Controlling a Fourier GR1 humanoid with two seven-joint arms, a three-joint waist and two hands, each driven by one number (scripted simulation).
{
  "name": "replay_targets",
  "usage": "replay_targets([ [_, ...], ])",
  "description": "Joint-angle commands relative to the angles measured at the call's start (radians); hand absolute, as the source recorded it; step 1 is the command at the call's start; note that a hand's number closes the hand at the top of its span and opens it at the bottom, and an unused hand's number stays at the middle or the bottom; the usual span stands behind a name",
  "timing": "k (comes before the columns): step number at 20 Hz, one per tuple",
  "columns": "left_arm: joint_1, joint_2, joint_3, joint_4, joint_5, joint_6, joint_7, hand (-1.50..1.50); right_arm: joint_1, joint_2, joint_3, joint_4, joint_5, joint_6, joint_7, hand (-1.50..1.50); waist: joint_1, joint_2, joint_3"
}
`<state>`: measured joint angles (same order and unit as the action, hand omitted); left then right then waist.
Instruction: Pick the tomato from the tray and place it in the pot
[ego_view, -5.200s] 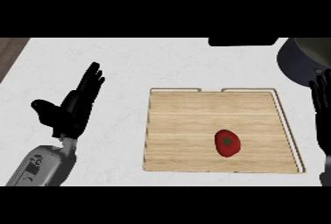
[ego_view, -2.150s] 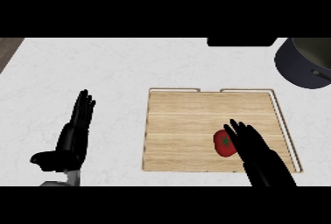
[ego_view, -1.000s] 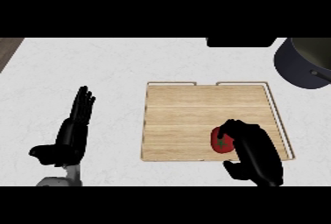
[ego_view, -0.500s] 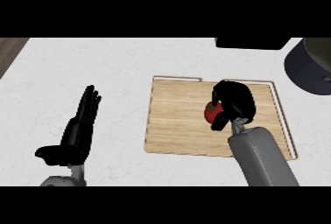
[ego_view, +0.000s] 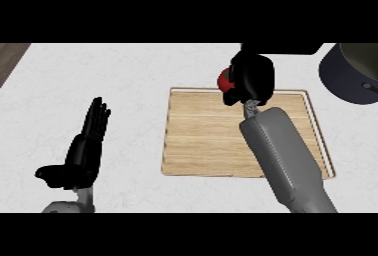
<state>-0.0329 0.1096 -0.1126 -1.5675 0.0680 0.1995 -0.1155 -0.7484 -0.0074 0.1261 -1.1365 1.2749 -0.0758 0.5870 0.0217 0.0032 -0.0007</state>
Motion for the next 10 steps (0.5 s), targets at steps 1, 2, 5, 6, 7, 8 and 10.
replay_targets([
  [1, 0.012, -0.013, 0.013, 0.037, -0.013, 0.014, -0.032, 0.00, -0.058, -0.004, 0.009, -0.025, 0.089, -0.031, 0.085, 1.50, -0.016, -0.003, 0.000],
  [2, 0.044, 0.000, 0.017, 0.015, 0.010, -0.013, -0.033, 0.00, -0.058, 0.007, 0.046, -0.043, 0.124, -0.029, 0.154, 1.50, -0.014, -0.005, 0.000],
  [5, 0.056, 0.019, 0.028, -0.037, 0.027, -0.036, -0.008, 0.00, -0.070, -0.001, 0.021, -0.043, 0.172, -0.003, 0.209, 1.50, -0.014, -0.004, 0.000],
  [6, 0.002, -0.015, 0.015, 0.029, -0.009, -0.001, -0.030, 0.00, -0.059, -0.010, 0.018, -0.102, 0.172, 0.043, 0.233, 1.50, -0.023, -0.004, 0.000],
  [7, 0.047, -0.037, -0.014, 0.010, -0.034, 0.024, -0.038, 0.00, -0.057, -0.023, 0.014, -0.145, 0.180, 0.064, 0.250, 1.50, -0.024, -0.006, 0.000],
  [8, 0.030, -0.041, -0.020, -0.011, -0.035, 0.034, 0.013, 0.00, -0.022, -0.057, -0.001, -0.211, 0.164, 0.099, 0.243, 1.50, -0.030, -0.008, 0.001],
  [10, 0.047, 0.002, 0.023, -0.033, 0.018, -0.031, -0.007, 0.00, -0.089, -0.071, -0.055, -0.087, 0.179, 0.052, 0.249, 1.50, -0.015, -0.003, 0.000],
])
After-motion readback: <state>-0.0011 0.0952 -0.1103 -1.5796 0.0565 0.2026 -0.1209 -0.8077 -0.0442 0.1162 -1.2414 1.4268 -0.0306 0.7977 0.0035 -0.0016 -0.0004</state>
